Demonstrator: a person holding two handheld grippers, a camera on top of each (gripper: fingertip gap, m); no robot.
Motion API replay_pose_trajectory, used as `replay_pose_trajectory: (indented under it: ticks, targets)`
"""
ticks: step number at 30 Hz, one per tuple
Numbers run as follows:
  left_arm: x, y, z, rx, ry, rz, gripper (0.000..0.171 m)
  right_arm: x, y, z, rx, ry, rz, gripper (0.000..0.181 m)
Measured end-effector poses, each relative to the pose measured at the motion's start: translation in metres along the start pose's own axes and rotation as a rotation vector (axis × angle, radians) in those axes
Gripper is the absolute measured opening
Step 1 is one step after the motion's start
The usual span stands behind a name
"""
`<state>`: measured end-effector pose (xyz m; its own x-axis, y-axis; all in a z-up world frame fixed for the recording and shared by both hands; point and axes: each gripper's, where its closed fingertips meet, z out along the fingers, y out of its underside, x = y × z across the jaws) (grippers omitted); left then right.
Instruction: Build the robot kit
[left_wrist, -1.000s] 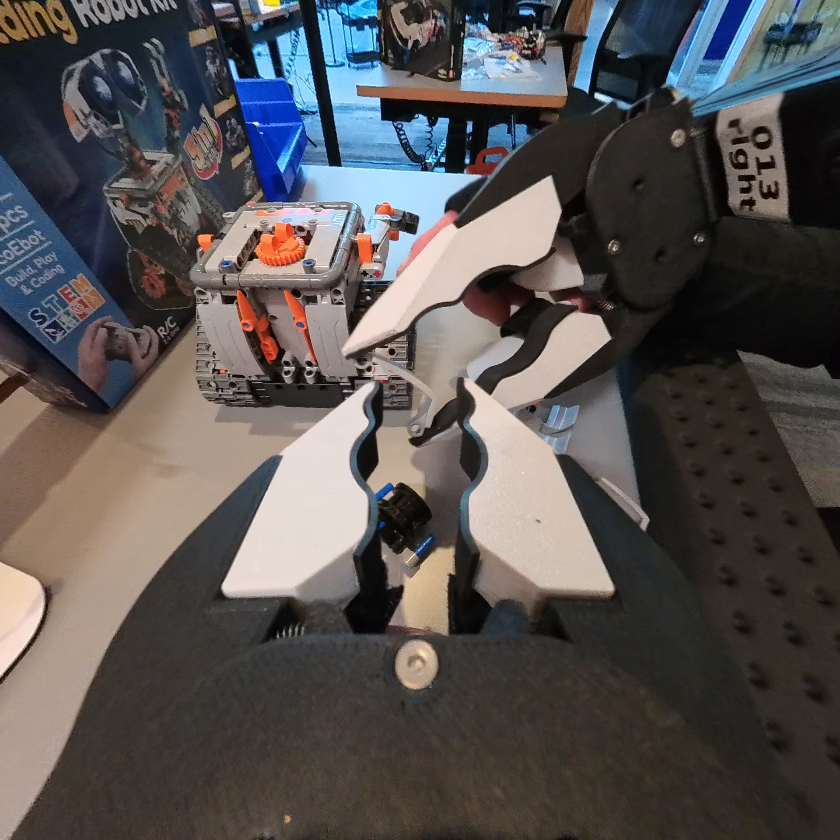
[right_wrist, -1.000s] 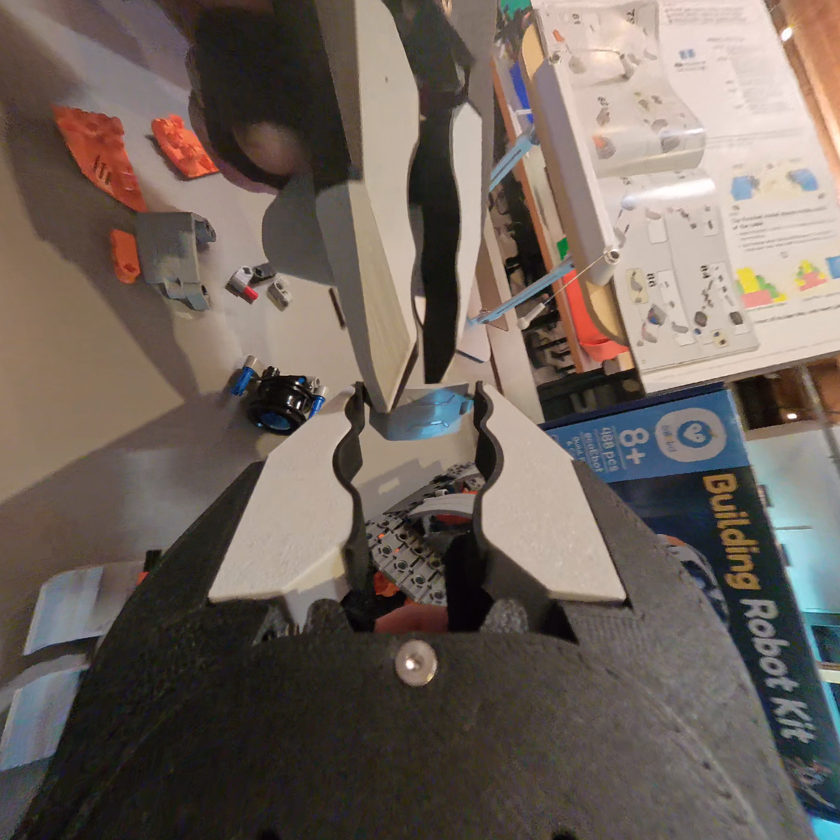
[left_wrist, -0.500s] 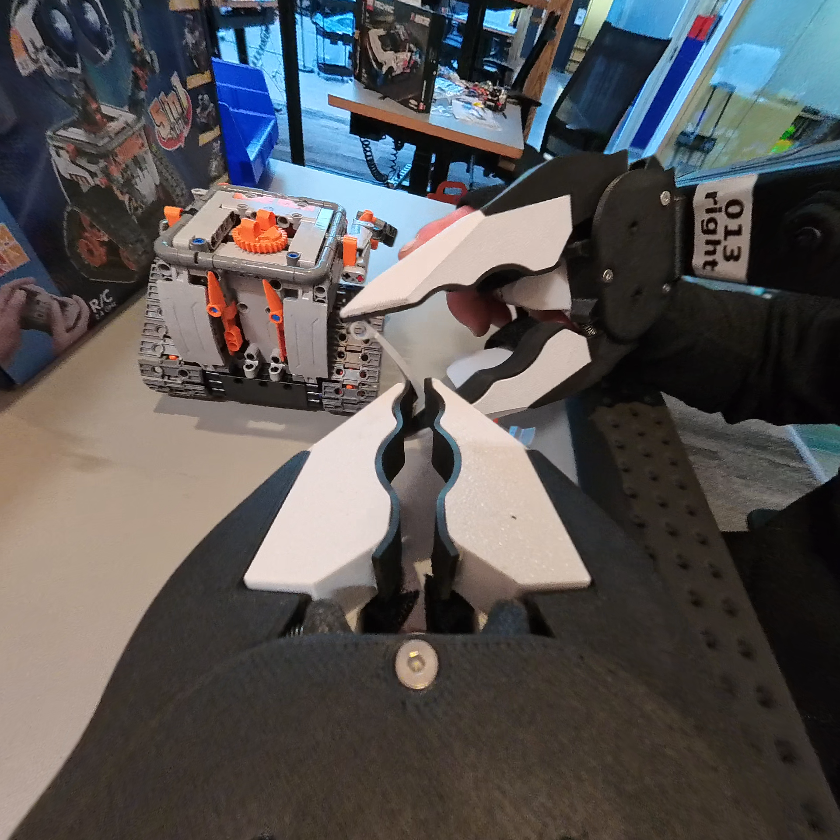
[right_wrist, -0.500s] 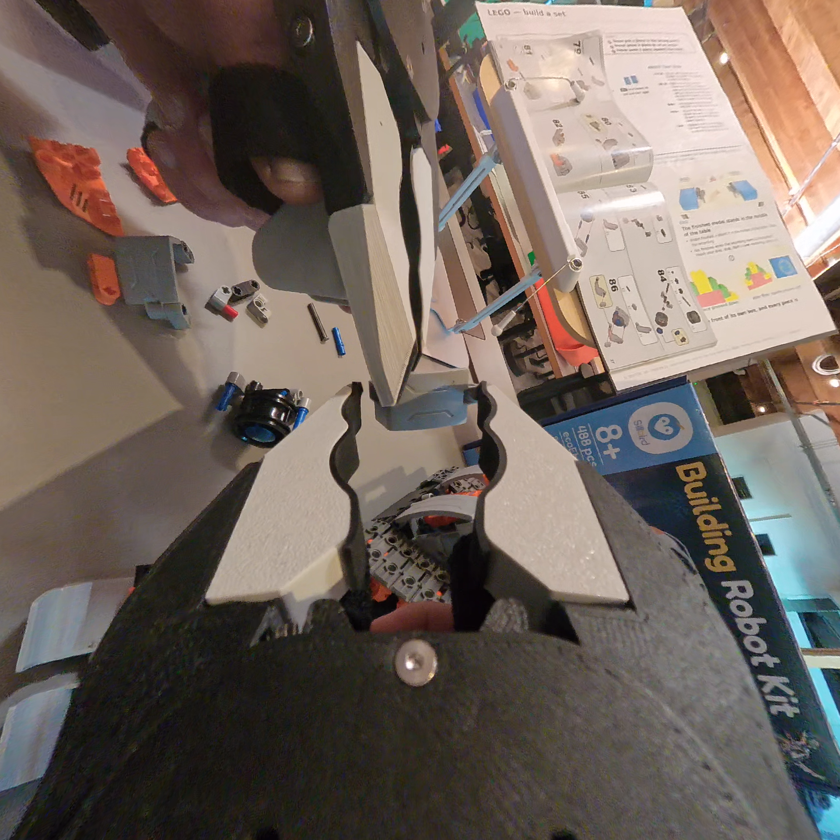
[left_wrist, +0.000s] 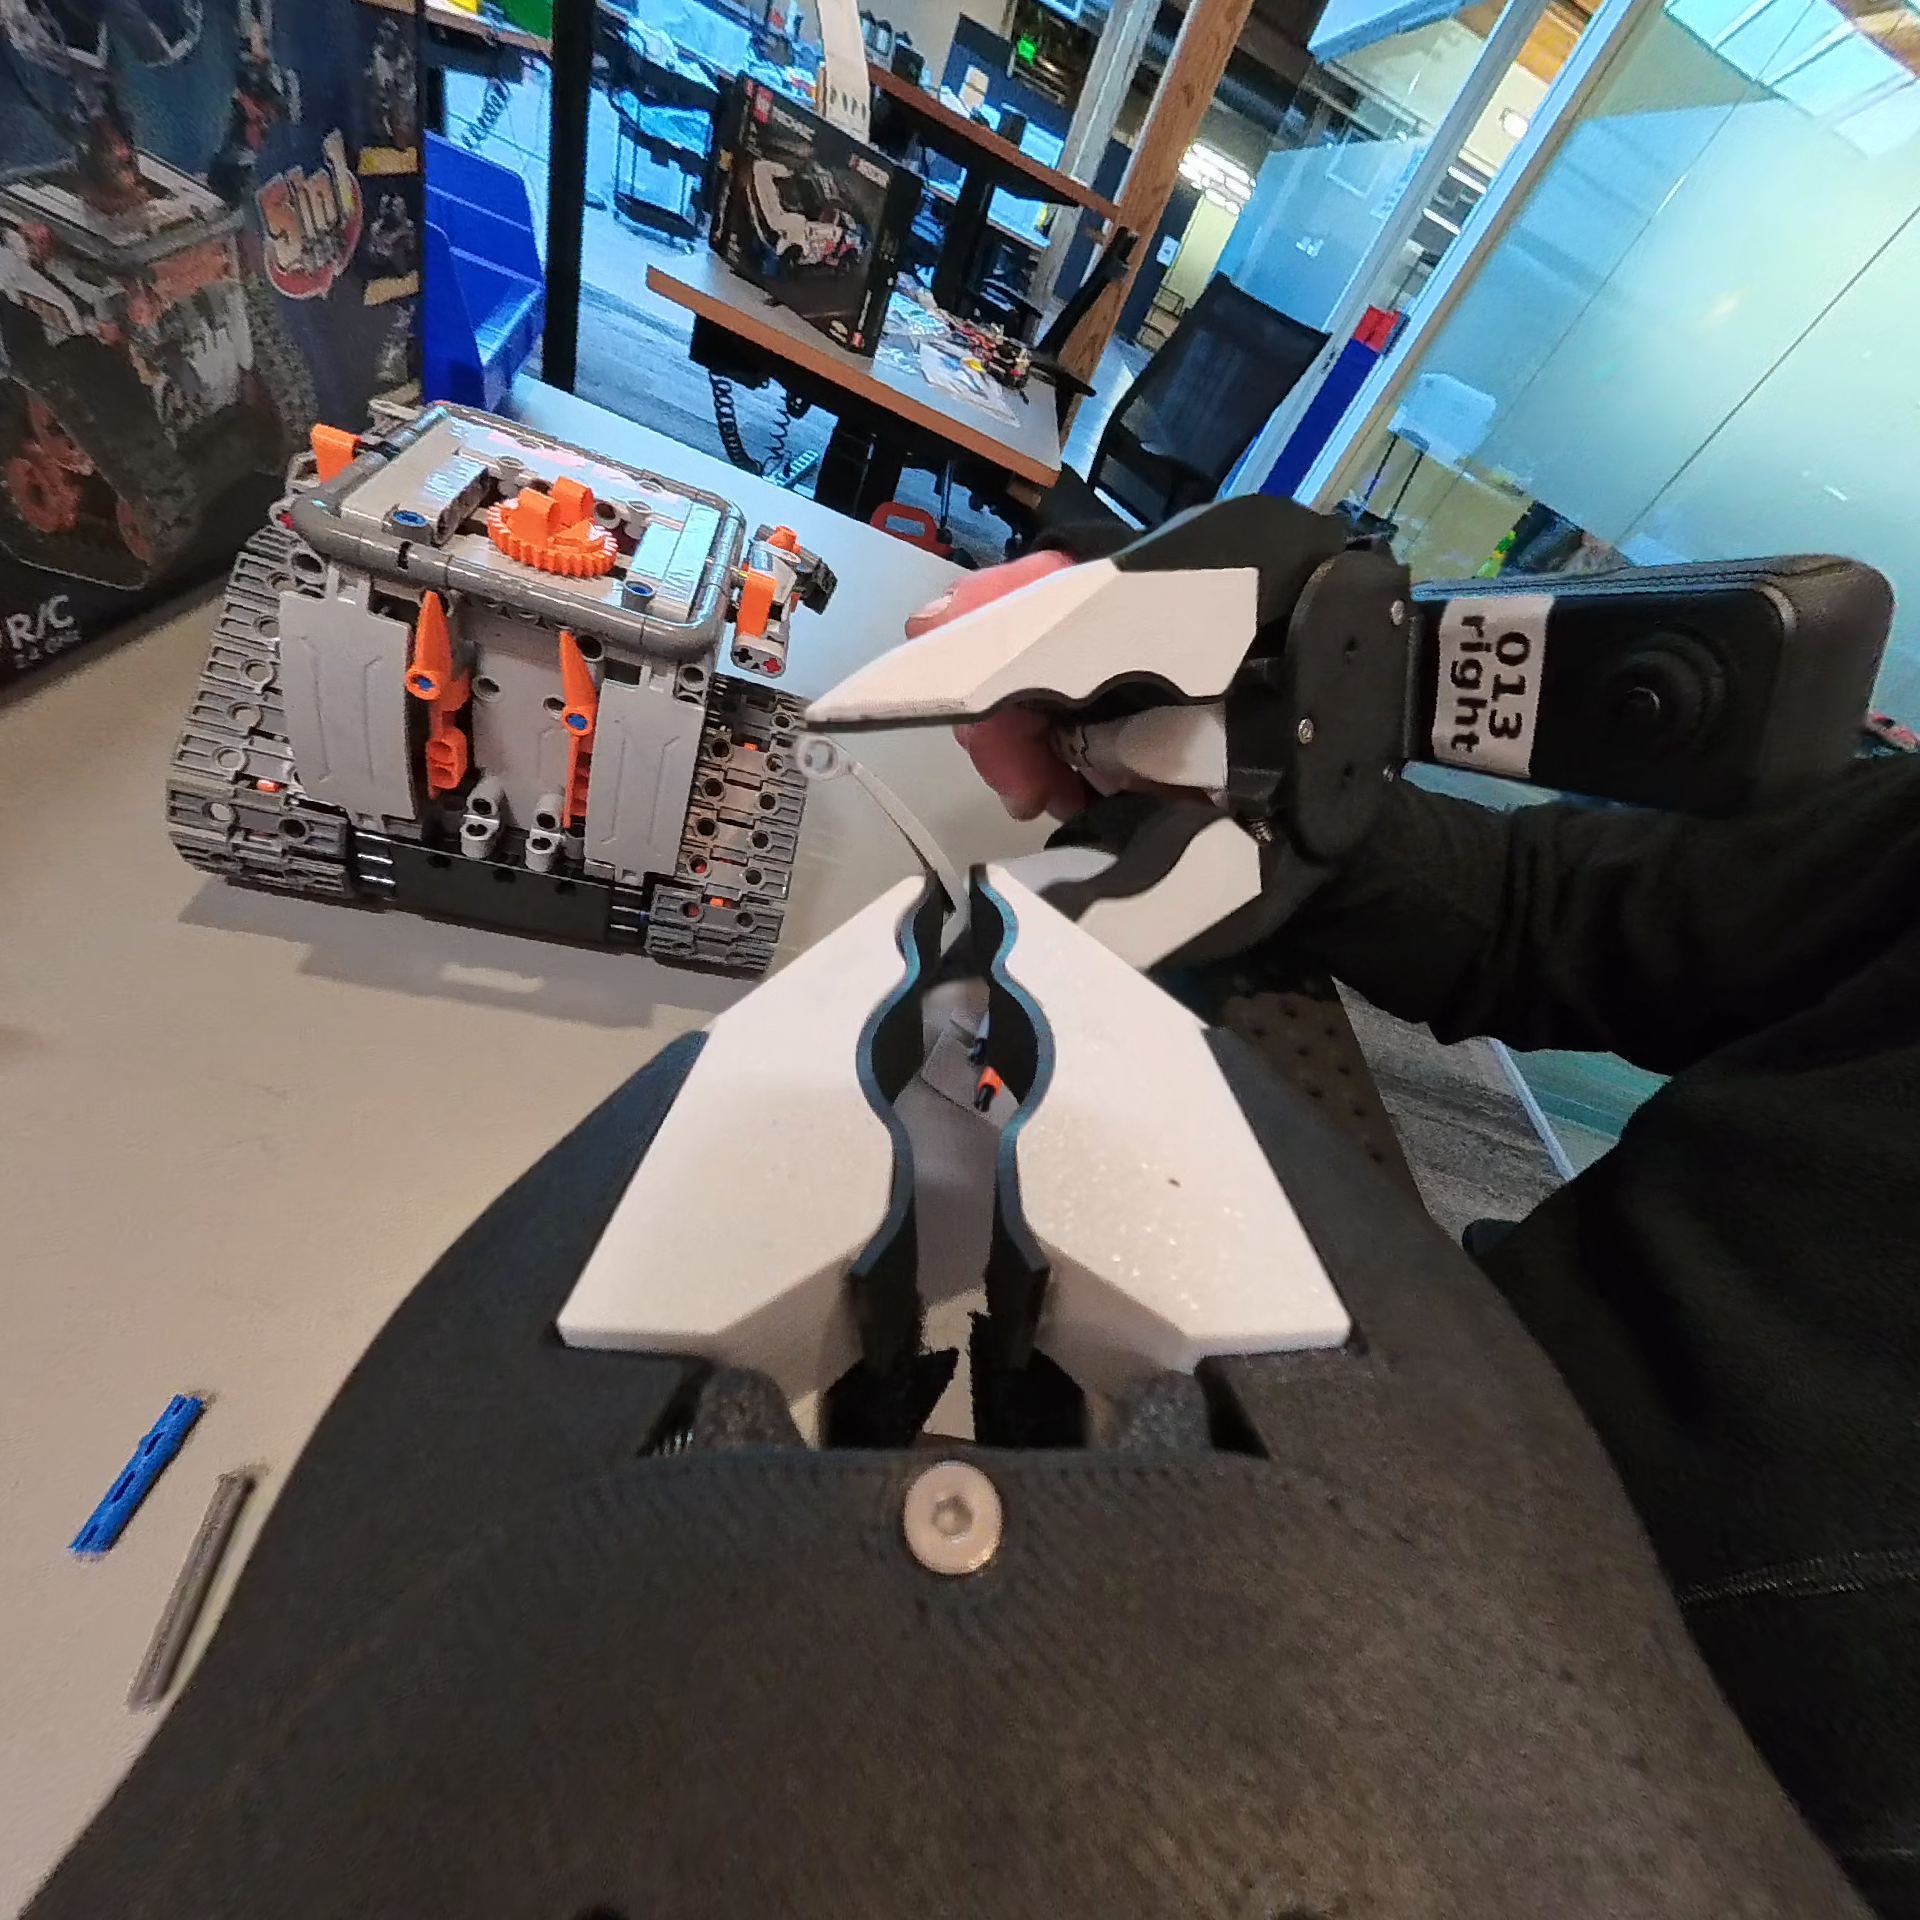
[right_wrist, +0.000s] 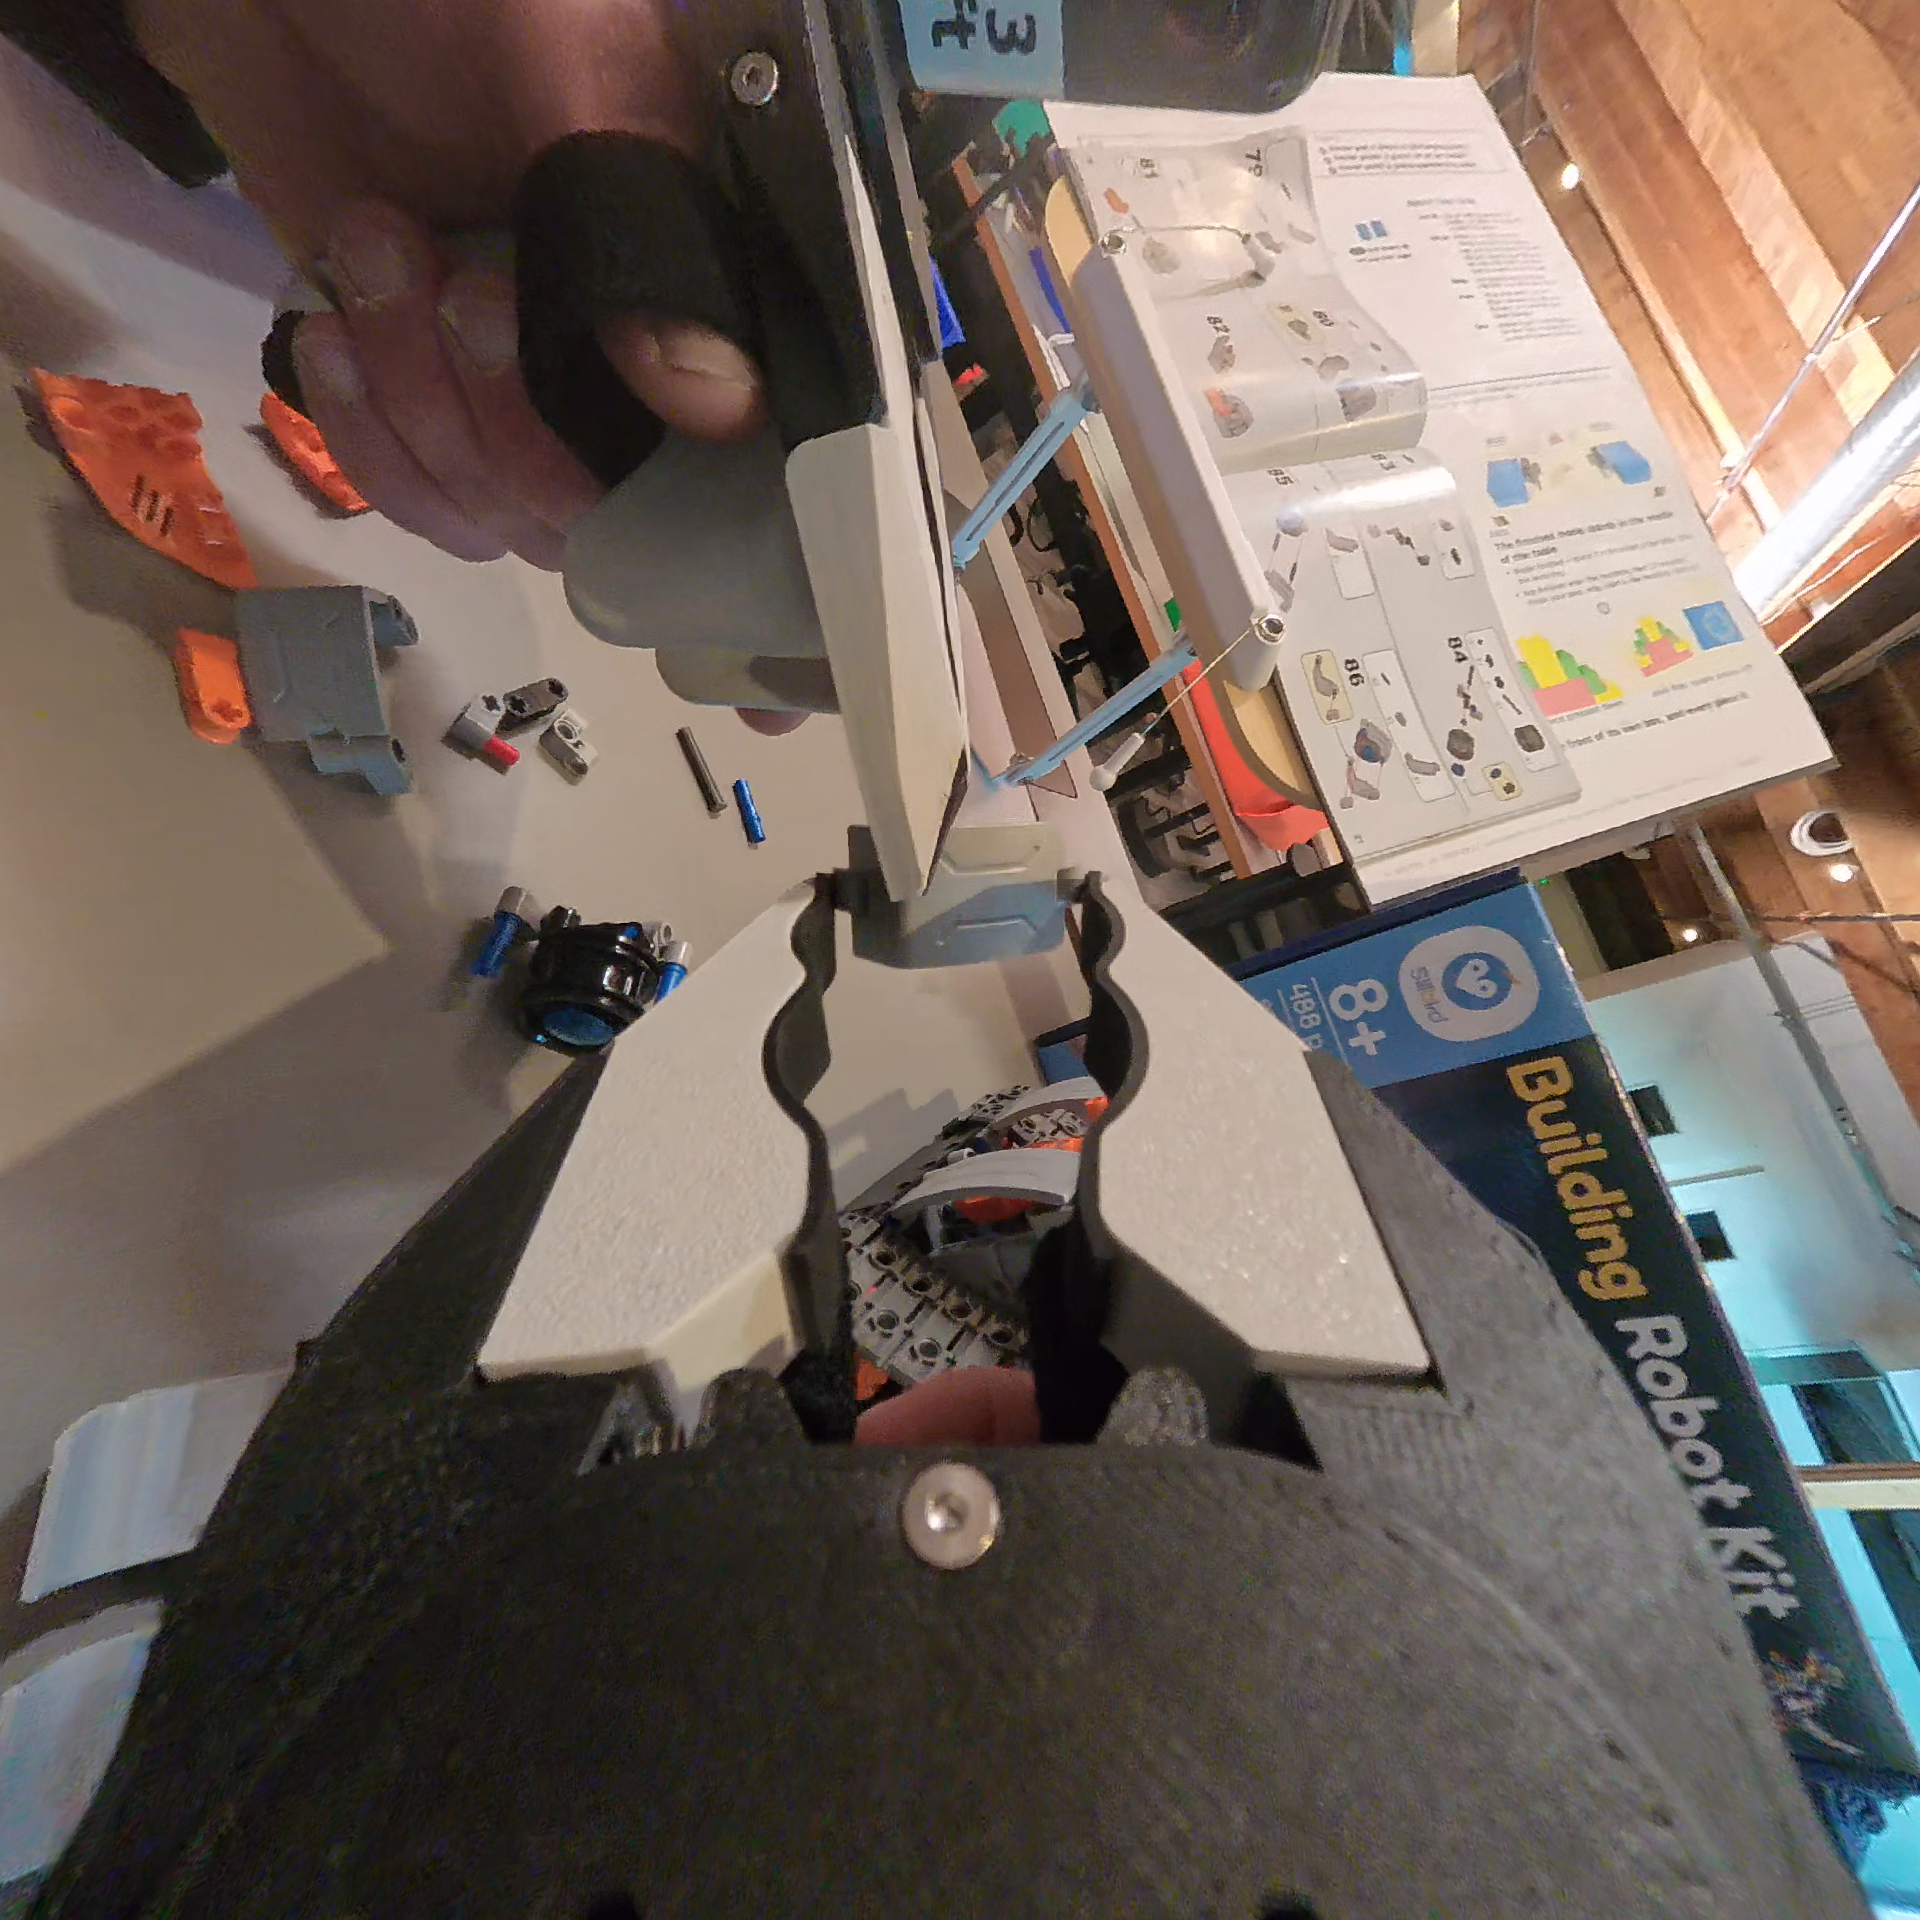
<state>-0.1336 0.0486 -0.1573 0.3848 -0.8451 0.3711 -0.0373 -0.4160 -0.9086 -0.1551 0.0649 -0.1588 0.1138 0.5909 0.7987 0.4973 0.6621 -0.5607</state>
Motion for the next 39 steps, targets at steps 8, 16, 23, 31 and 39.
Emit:
replay_pose_trajectory:
  ticks: [8, 16, 23, 31, 39]
  targets:
    - [0.005, 0.006, 0.003, -0.023, 0.041, -0.033, 0.003, -0.007, 0.003, 0.003, -0.010, -0.052, 0.048, 0.047]
    - [-0.046, 0.025, -0.018, -0.239, -0.274, 0.226, 0.022, -0.032, 0.026, 0.002, -0.101, -0.273, 0.202, 0.047]
    - [-0.075, 0.073, -0.017, -0.515, -0.290, 0.319, 0.030, -0.073, 0.046, -0.001, -0.204, -0.507, 0.312, 0.047]
    - [-0.065, 0.097, -0.006, -0.662, -0.086, 0.279, 0.022, -0.095, 0.048, 0.002, -0.236, -0.588, 0.324, 0.047]
    - [-0.055, 0.098, 0.002, -0.593, -0.043, 0.260, 0.019, -0.098, 0.054, 0.002, -0.244, -0.609, 0.328, 0.047]
